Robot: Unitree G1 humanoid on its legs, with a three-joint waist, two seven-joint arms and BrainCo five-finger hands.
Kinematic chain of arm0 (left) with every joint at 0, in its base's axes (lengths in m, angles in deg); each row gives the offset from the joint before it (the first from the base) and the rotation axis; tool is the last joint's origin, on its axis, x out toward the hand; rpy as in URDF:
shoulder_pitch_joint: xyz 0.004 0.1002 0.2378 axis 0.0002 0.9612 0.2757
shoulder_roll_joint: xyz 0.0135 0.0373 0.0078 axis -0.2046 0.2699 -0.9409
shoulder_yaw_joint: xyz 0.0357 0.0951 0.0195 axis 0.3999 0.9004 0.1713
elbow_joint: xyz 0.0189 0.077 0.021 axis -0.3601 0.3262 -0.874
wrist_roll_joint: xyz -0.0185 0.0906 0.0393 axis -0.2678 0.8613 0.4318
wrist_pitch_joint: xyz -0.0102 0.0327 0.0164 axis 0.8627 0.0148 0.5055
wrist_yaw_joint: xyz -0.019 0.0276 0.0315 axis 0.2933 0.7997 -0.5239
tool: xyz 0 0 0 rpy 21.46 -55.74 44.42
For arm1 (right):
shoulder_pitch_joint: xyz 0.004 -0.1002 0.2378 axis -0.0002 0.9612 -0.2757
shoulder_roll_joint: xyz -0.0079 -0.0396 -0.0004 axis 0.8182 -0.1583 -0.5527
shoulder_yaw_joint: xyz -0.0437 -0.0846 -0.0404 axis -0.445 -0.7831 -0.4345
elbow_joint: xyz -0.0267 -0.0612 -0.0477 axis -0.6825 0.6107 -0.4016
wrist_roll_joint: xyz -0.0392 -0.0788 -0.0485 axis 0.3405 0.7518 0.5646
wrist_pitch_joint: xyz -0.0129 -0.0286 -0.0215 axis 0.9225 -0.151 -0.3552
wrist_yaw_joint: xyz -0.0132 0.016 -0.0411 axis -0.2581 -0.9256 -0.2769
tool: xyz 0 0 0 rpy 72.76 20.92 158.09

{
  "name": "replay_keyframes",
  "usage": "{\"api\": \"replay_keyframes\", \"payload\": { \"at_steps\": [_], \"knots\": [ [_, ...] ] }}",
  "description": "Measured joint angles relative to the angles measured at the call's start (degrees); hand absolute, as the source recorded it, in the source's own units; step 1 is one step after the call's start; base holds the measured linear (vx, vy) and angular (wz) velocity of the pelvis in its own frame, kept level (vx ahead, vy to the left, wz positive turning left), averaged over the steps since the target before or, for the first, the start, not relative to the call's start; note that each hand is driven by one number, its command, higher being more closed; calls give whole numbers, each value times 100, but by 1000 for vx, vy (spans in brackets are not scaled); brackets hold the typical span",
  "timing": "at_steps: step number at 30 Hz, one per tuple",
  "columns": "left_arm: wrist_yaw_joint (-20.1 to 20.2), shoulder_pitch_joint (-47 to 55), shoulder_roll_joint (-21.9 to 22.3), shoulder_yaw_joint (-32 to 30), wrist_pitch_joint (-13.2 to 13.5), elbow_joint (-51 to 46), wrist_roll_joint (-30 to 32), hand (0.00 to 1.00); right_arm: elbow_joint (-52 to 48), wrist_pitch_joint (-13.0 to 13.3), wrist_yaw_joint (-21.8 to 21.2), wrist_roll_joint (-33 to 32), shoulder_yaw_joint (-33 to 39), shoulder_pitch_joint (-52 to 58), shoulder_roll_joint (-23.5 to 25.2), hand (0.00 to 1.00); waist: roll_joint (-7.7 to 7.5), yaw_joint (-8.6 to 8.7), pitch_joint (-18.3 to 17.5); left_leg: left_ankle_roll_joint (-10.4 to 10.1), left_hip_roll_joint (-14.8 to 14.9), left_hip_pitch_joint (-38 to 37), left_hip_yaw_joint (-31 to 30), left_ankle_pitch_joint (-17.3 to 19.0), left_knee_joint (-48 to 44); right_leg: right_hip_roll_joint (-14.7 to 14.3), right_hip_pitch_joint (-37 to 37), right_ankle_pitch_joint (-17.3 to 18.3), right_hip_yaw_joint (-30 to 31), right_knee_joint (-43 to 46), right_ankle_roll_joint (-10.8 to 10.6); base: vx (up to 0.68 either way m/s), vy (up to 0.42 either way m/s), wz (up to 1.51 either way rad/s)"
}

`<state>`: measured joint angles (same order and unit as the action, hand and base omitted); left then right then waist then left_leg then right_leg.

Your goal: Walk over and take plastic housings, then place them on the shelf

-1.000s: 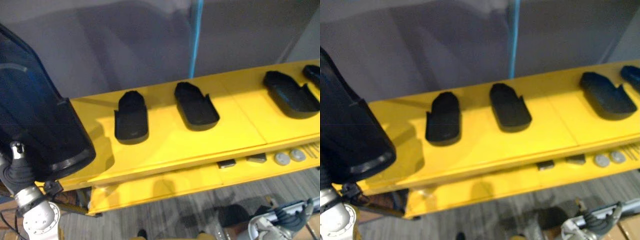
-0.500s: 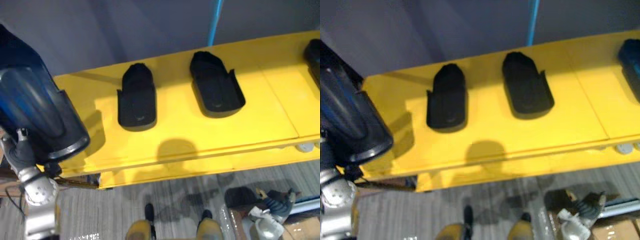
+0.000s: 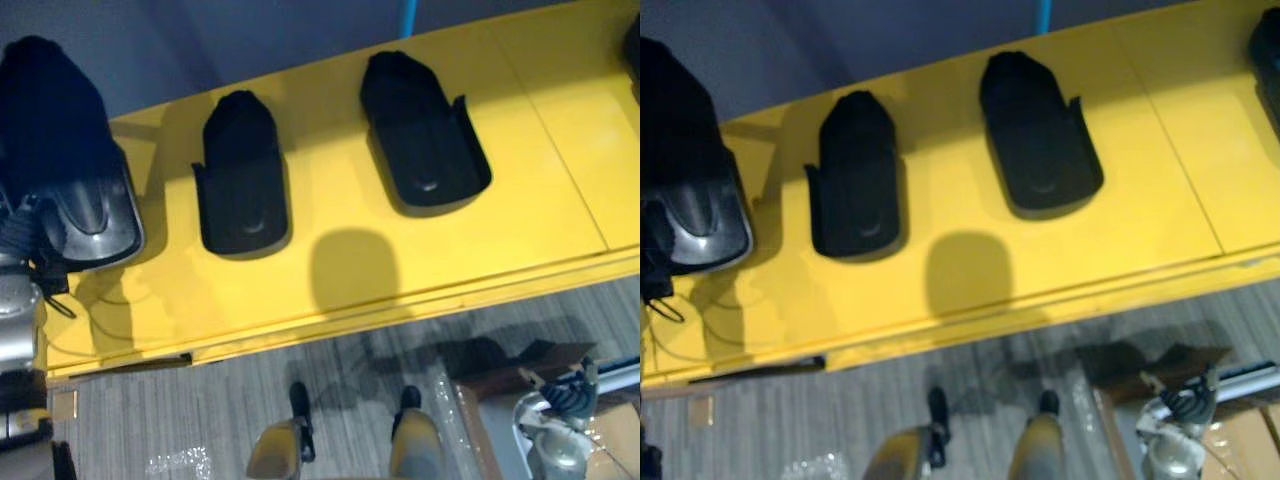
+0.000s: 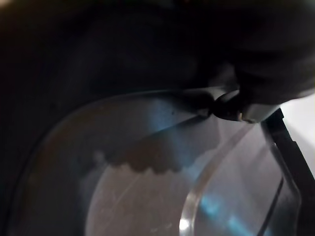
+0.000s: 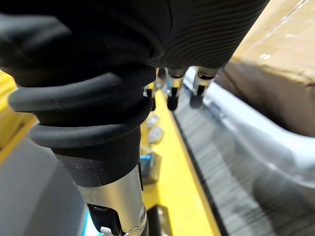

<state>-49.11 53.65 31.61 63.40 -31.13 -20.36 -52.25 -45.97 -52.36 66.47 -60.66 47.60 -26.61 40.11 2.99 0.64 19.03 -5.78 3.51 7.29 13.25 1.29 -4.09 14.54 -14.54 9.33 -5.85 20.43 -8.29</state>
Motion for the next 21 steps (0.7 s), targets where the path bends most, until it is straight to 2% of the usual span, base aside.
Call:
{"api": "replay_keyframes", "payload": {
  "at_steps": [2,6,10,17,21],
  "knots": [
    [285,-209,-64,158,-192,192,0,100,59,0,-11,-1,0,1,-1,0,-2,16,1,-4,14,12,34,4,-2,-20,-38,-2,46,6,1,-11,-2,-8],
    [628,-396,-106,181,-411,554,44,100,80,-1,-32,-1,-6,-9,-9,0,-30,27,35,-20,81,25,146,15,-48,-96,-82,-22,134,5,11,-3,-14,-12],
    [685,-561,-115,193,-494,870,181,100,92,-1,-34,-4,-17,-13,-78,0,-29,24,92,-23,135,26,157,17,-48,-153,-83,-33,135,-5,30,0,0,0],
    [793,-728,-275,192,-902,1347,541,100,172,-1,-117,-4,-23,-13,-102,0,-28,28,102,-23,157,52,171,17,-48,-182,-86,-71,136,-70,55,0,0,0],
    [792,-799,-456,164,-917,1503,943,100,277,-2,-119,-7,-36,-13,-105,0,-29,16,103,-22,153,69,167,17,-49,-181,-88,-90,134,-93,50,0,0,0]
  ]
}}
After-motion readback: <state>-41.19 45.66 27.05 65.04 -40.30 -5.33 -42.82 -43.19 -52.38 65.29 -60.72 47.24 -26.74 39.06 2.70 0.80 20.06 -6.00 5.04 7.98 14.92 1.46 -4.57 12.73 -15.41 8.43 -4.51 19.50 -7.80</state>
